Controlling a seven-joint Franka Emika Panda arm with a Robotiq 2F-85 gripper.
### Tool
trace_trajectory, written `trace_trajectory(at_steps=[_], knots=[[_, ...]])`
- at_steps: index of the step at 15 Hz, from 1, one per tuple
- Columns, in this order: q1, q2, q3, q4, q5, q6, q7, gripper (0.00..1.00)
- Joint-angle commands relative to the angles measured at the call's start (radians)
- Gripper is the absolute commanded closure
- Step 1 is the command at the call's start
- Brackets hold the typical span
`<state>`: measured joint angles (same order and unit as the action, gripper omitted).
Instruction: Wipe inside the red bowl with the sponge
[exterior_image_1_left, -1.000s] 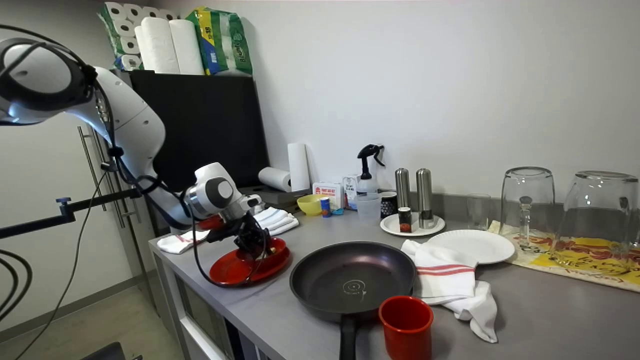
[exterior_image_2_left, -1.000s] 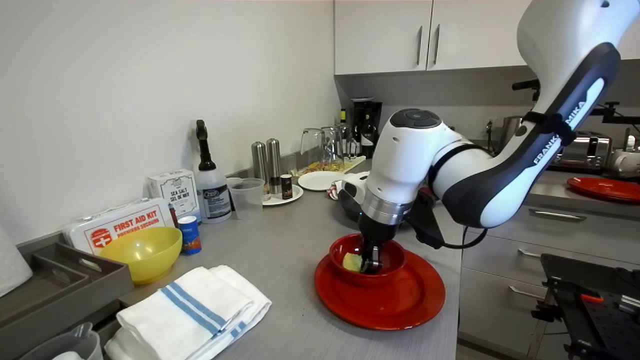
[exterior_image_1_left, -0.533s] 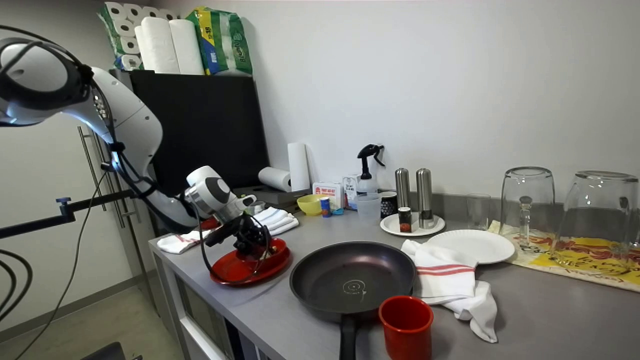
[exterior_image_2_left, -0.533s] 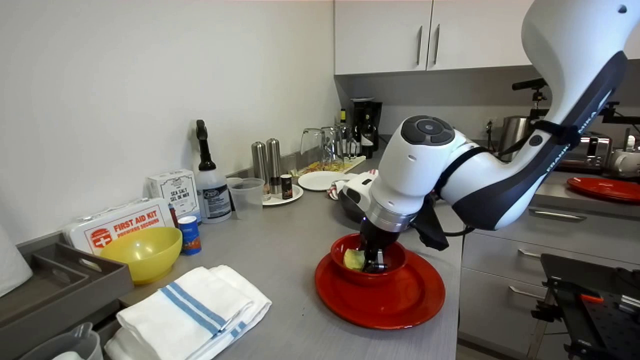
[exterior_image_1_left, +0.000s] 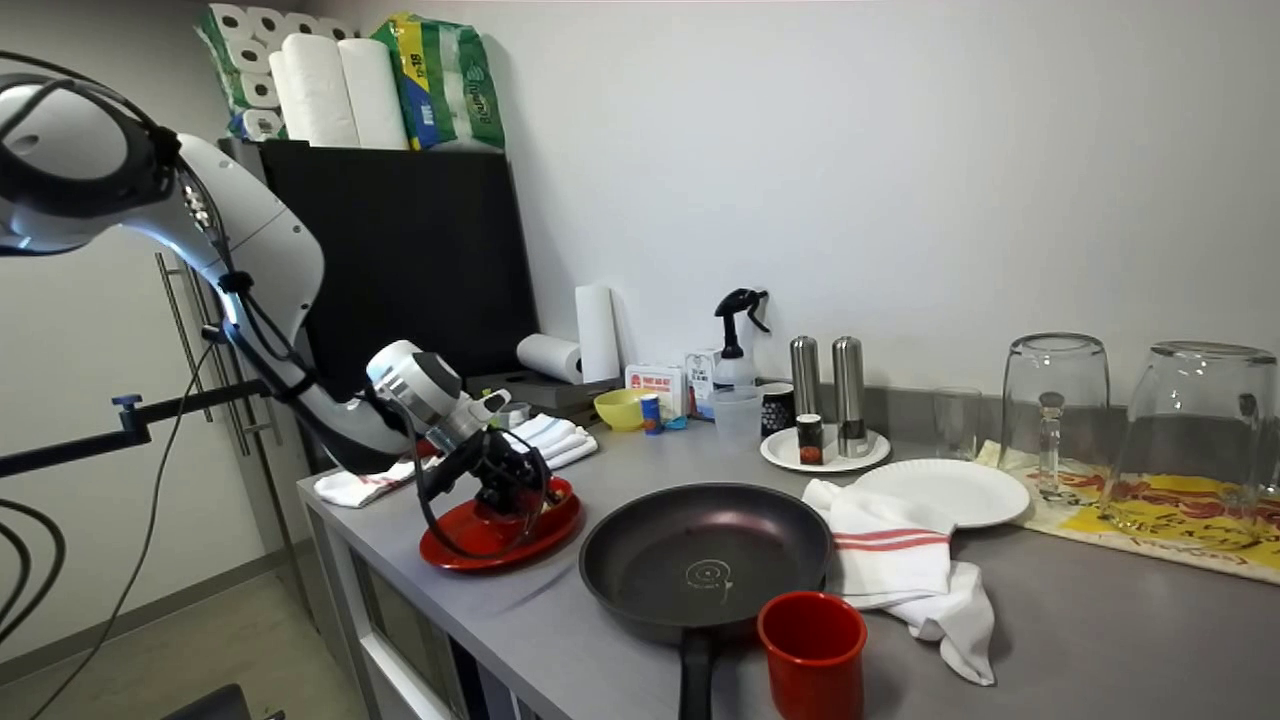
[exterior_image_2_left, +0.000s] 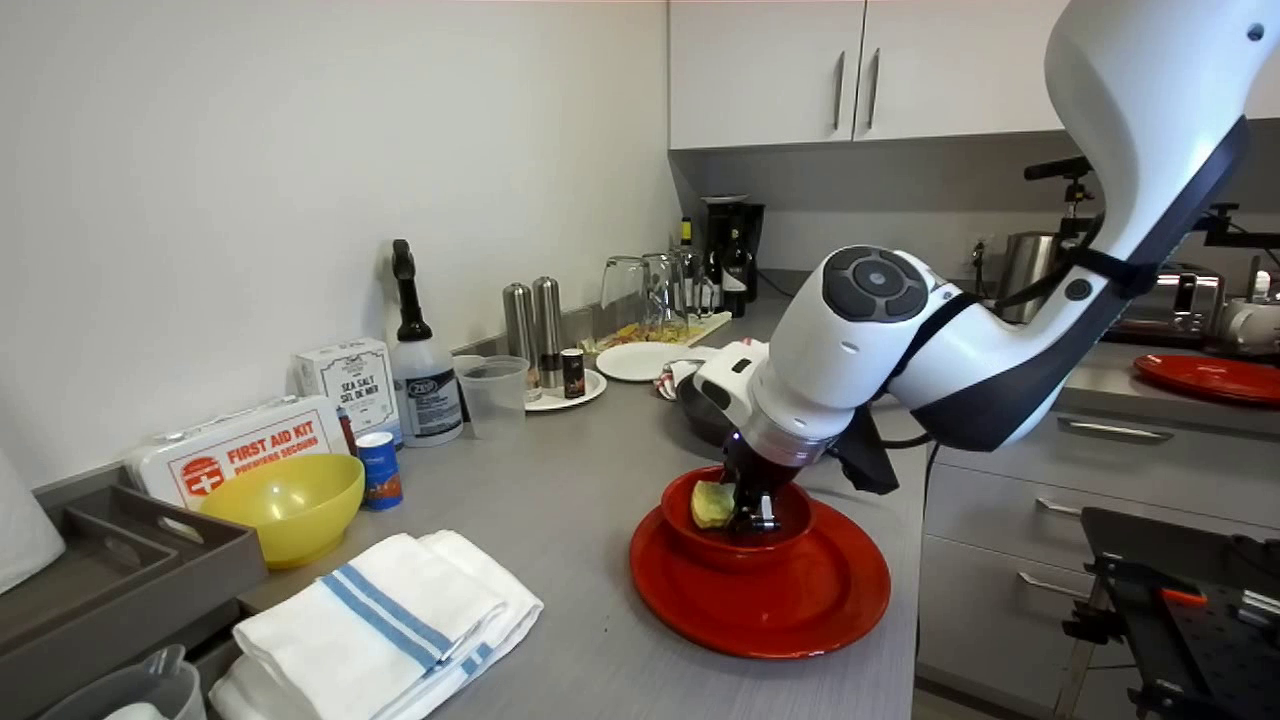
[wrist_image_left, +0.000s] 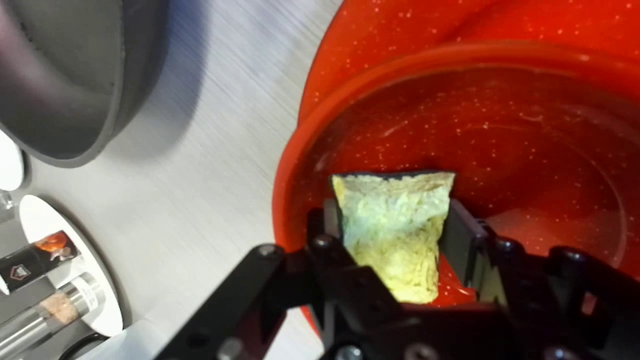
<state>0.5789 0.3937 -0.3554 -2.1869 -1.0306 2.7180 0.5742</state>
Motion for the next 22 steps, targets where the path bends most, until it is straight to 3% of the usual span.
trace_trajectory(at_steps=[1,10,15,18,22], knots=[[0.034,0.002,-0.036,0.013,-0.089,-0.023,0.075,0.75],[0.043,-0.008,-0.082,0.023,-0.256,-0.040,0.173,0.75],[0.032,0.005,-0.086,0.031,-0.283,-0.040,0.201,0.75],[-0.005,0.001,-0.054,0.001,-0.158,-0.013,0.123,0.75],[-0.072,-0.014,0.032,-0.043,0.105,0.017,-0.030,0.75]])
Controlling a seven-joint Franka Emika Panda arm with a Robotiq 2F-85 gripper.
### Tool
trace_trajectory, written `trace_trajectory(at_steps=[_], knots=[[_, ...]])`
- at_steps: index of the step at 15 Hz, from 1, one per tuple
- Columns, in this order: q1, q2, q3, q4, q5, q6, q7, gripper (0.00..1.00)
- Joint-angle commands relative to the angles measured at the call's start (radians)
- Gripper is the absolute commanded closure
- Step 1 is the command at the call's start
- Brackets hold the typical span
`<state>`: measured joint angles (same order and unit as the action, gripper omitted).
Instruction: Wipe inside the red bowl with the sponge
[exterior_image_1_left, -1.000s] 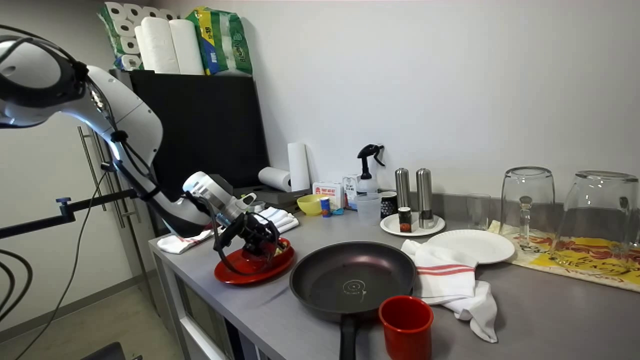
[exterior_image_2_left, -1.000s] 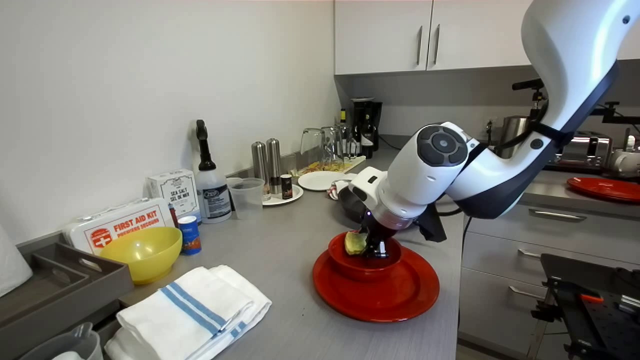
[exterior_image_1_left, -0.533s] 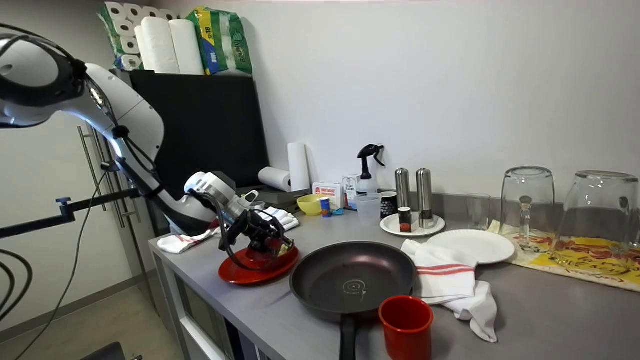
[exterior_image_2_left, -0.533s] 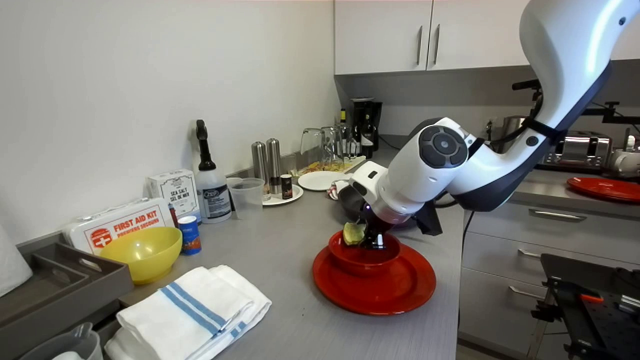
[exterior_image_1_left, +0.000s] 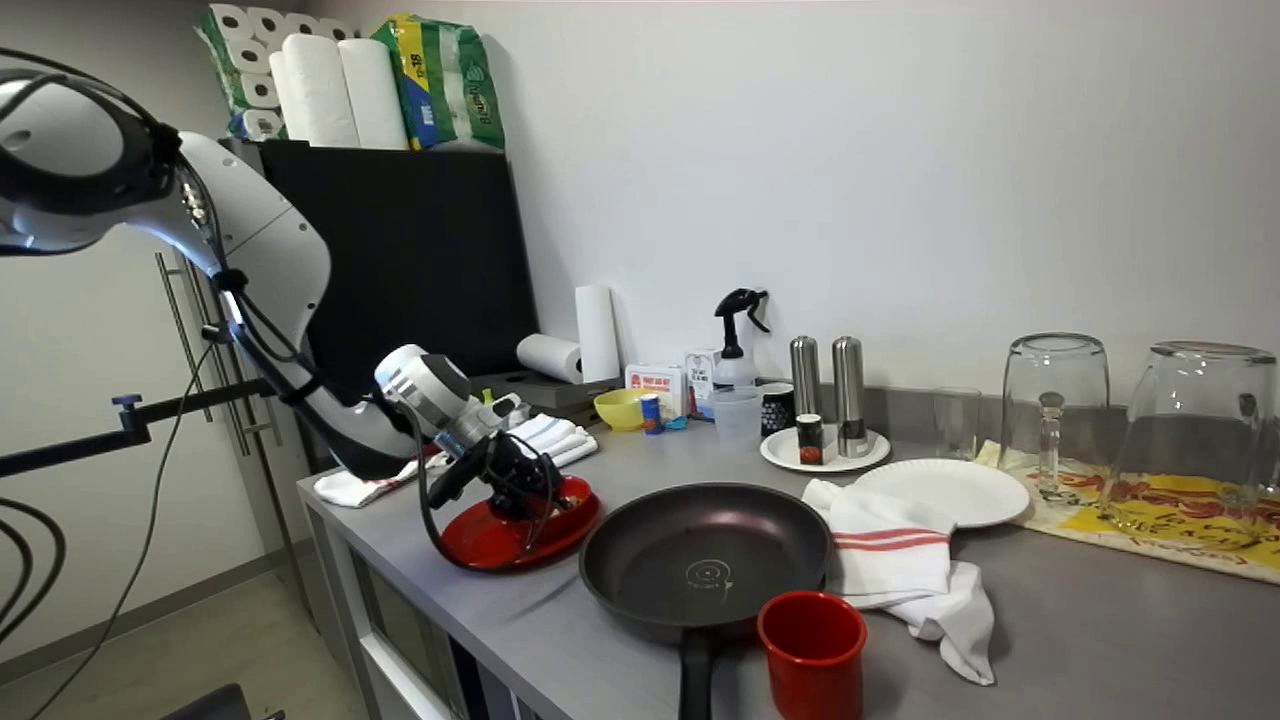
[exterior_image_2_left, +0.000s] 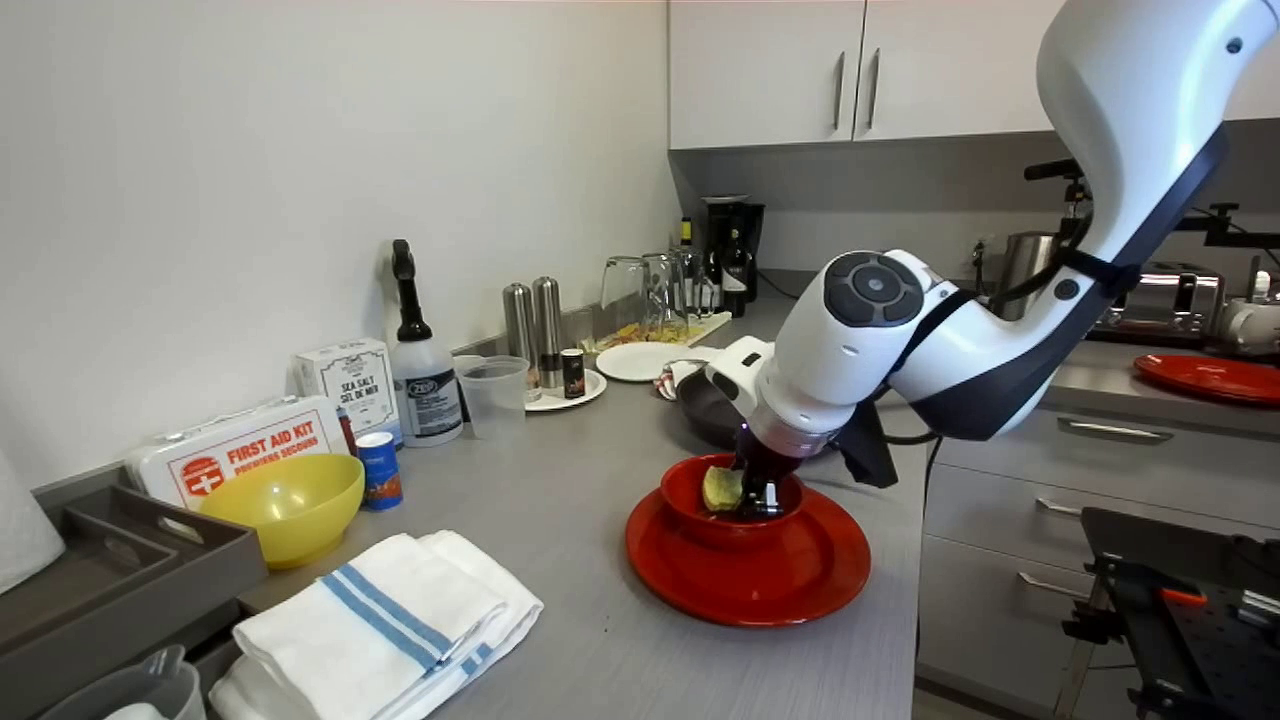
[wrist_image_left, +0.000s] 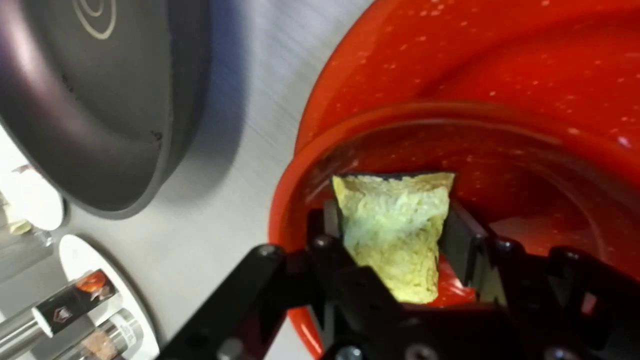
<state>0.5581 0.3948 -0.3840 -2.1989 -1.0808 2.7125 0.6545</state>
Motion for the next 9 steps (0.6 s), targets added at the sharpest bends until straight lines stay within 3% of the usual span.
trace_trajectory(at_steps=[1,3,5,7,9], knots=[[-0.185,-0.040,0.210,-0.033,0.197,-0.018,-0.152,0.75],[-0.218,-0.048,0.264,-0.045,0.372,-0.026,-0.268,0.75],[-0.323,-0.055,0.394,-0.036,0.529,-0.070,-0.373,0.75],[-0.384,-0.053,0.478,-0.018,0.693,-0.121,-0.473,0.75],[-0.418,-0.051,0.526,0.009,0.854,-0.191,-0.567,0.75]])
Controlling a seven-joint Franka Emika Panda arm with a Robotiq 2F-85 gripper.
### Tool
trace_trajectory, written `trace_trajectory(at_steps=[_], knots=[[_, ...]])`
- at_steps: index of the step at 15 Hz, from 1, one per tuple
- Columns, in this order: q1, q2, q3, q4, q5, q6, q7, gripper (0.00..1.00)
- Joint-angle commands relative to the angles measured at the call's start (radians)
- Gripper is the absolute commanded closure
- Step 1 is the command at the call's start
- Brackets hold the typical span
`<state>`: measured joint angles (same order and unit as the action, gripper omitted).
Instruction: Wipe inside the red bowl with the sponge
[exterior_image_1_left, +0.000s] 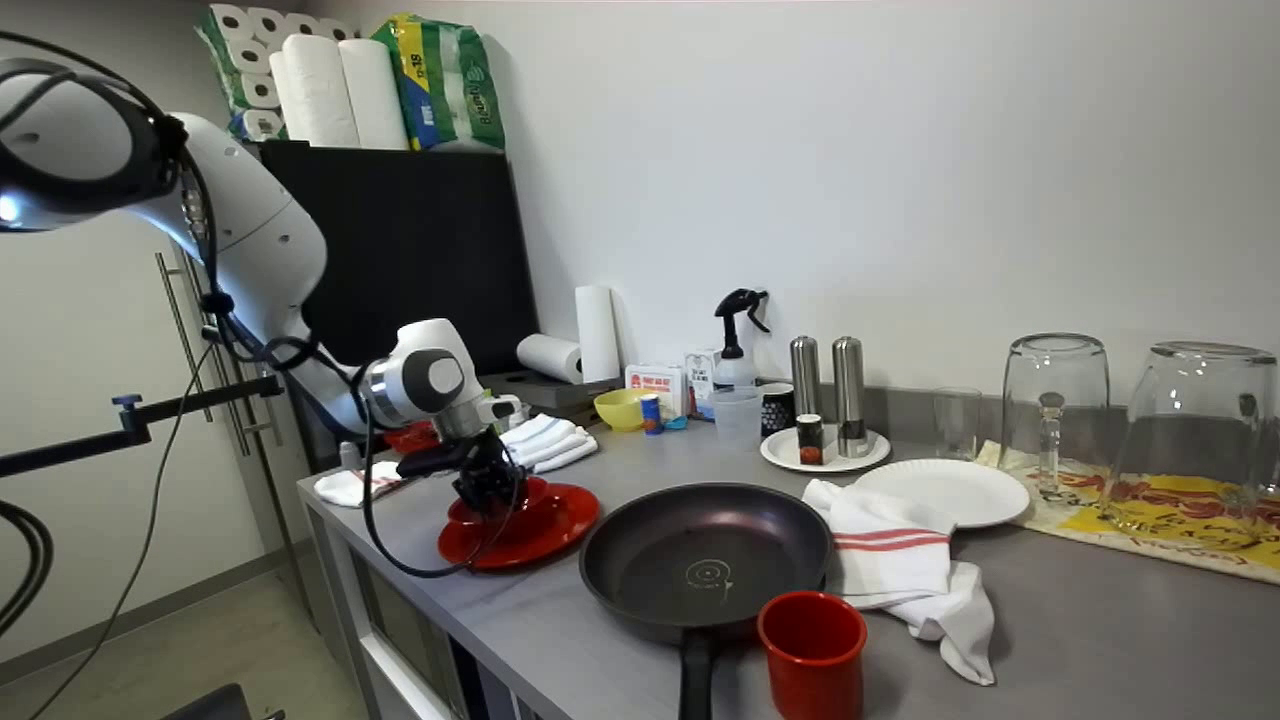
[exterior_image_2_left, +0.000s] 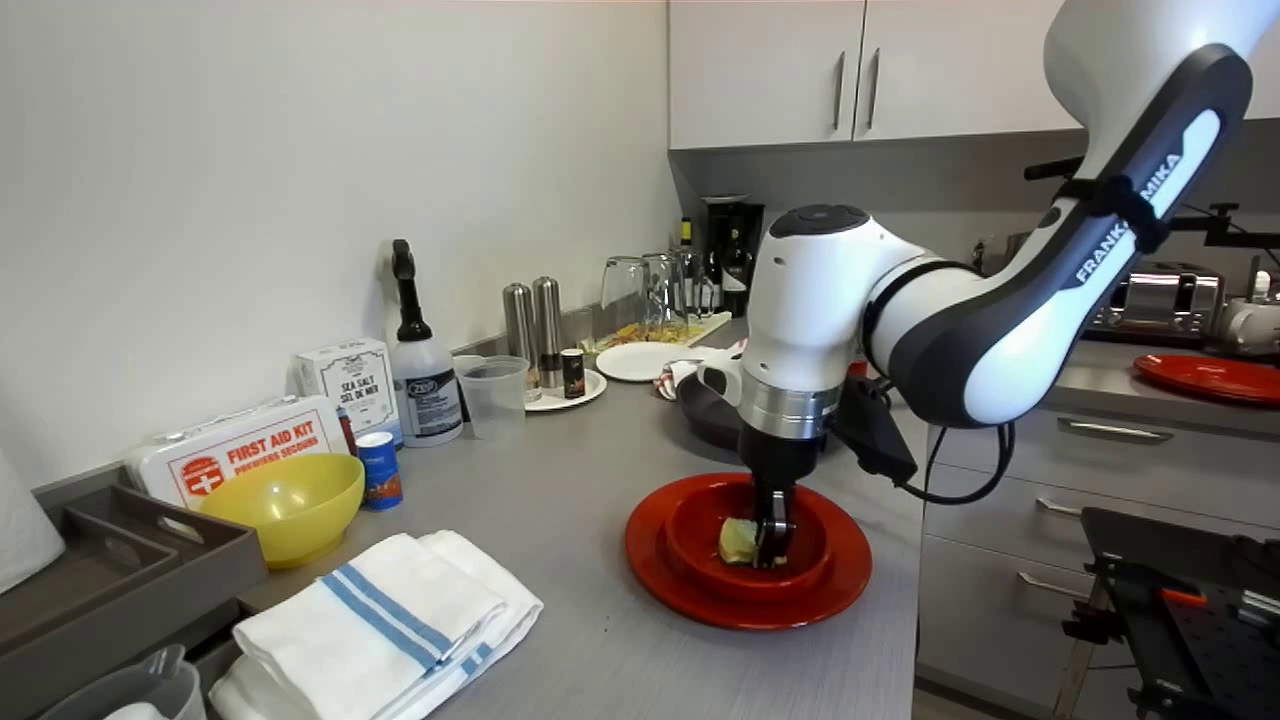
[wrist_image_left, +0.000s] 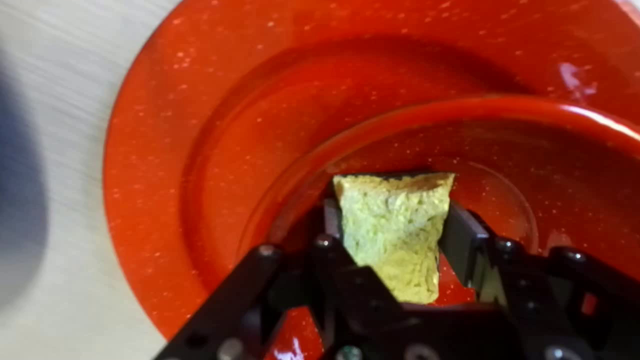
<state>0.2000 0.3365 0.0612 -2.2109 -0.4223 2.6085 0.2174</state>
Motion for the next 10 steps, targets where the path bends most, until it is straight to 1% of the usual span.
trace_trajectory(at_steps=[1,4,6,8,10], knots=[[-0.065,0.006,0.088,0.031,0.261,-0.118,-0.167,0.75],[-0.094,0.007,0.112,0.076,0.414,-0.231,-0.247,0.75],[-0.104,0.007,0.115,0.098,0.481,-0.293,-0.278,0.75],[-0.108,0.006,0.110,0.115,0.523,-0.332,-0.290,0.75],[-0.109,0.009,0.100,0.131,0.536,-0.350,-0.288,0.75]])
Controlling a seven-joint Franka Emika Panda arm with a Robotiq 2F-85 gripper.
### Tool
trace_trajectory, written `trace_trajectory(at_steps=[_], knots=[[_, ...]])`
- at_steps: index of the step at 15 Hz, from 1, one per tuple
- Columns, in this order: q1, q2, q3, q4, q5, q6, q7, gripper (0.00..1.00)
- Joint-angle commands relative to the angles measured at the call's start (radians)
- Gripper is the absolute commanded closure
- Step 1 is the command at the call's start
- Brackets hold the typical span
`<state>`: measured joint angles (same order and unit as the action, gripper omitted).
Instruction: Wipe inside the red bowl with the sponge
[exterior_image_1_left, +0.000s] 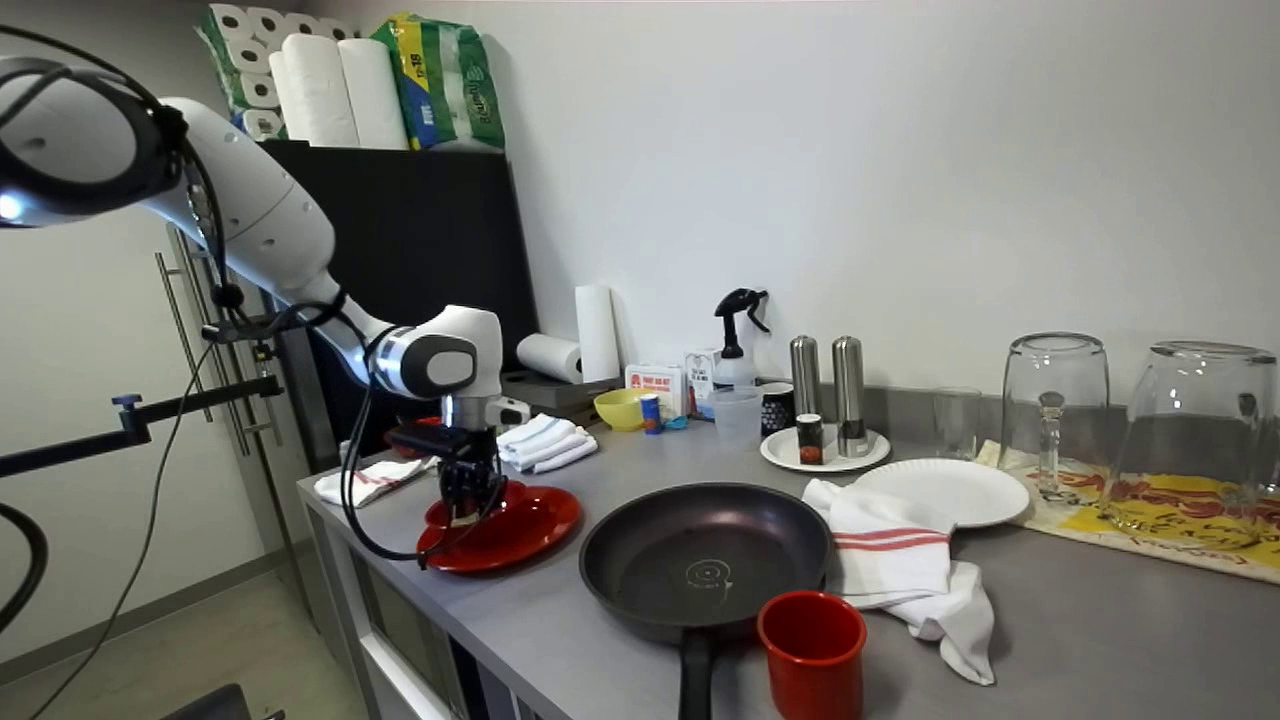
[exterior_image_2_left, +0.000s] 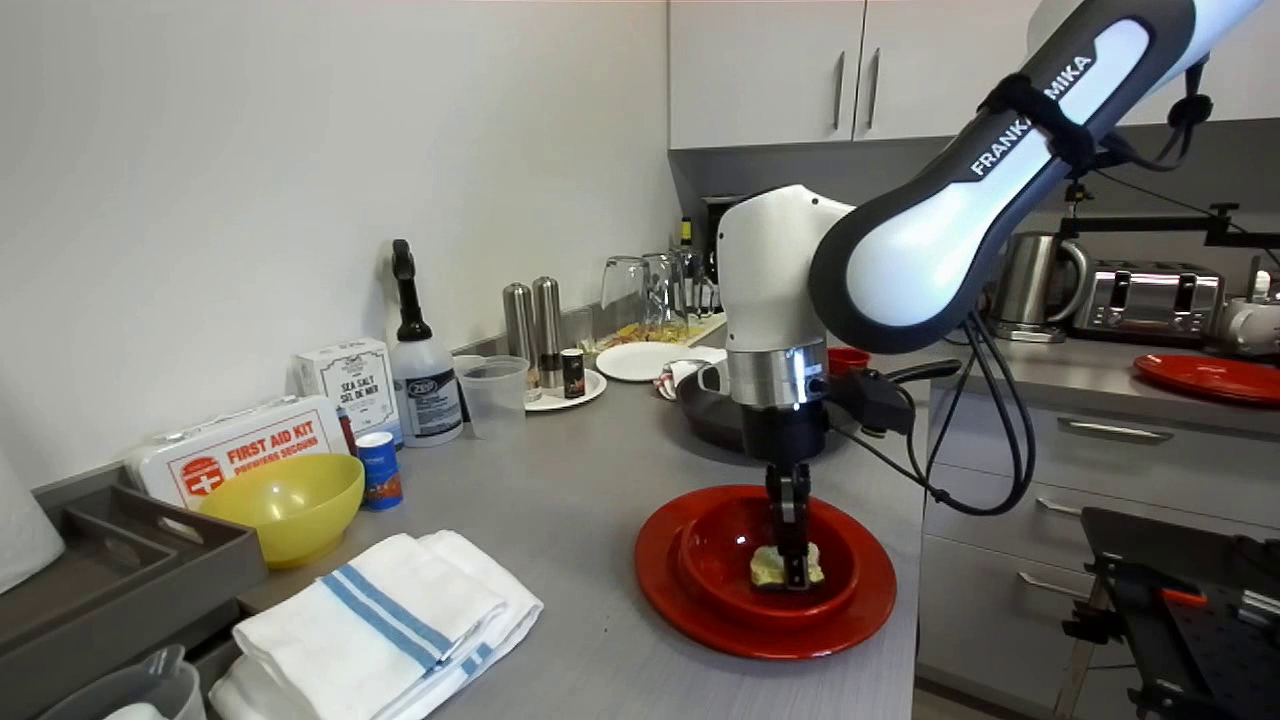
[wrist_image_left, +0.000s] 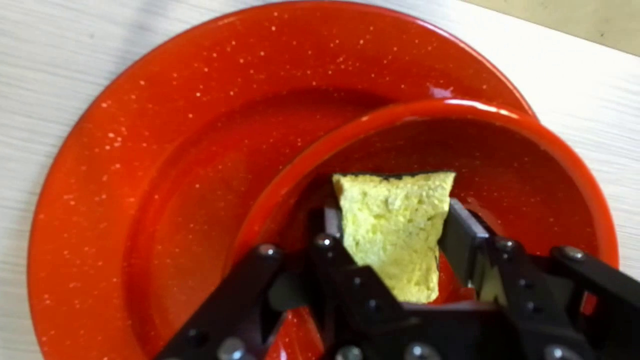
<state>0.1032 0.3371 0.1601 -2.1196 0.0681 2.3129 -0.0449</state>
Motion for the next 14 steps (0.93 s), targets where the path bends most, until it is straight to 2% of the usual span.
trace_trajectory(at_steps=[1,9,14], knots=[[-0.013,0.011,-0.002,0.047,0.049,-0.065,-0.022,0.75],[-0.018,0.026,-0.027,0.067,0.033,-0.099,0.001,0.75],[-0.012,0.032,-0.036,0.059,0.023,-0.065,0.009,0.75]])
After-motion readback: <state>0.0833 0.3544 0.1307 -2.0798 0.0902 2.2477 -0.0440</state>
